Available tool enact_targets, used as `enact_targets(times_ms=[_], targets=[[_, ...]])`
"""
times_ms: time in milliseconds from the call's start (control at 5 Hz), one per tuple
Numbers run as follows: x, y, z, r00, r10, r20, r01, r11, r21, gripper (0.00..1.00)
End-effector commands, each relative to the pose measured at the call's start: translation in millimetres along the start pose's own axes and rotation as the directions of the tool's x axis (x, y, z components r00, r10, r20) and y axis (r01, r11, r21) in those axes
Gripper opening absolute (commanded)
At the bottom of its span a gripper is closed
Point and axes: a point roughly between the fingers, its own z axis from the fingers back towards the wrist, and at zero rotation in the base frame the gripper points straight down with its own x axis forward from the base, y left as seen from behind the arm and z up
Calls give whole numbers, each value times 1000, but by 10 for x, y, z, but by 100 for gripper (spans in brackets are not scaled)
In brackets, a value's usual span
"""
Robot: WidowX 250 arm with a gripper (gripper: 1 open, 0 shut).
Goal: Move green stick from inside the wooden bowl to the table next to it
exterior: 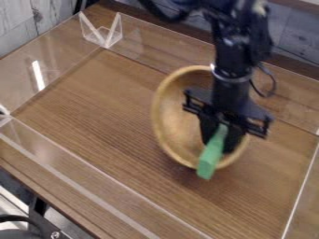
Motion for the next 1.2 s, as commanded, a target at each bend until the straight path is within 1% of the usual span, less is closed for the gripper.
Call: enact_targets(times_ms=[0, 200, 400, 800, 1000], targets=[[14, -154, -37, 999, -10, 39, 10, 1000, -12, 0], [0, -23, -10, 999, 13, 44, -13, 1000, -11, 0], [-14, 47, -9, 999, 20, 41, -19, 1000, -13, 0], [-41, 87, -67, 999, 39, 35, -39, 999, -17, 0], [-55, 104, -86, 999, 44, 28, -44, 999, -16, 100]])
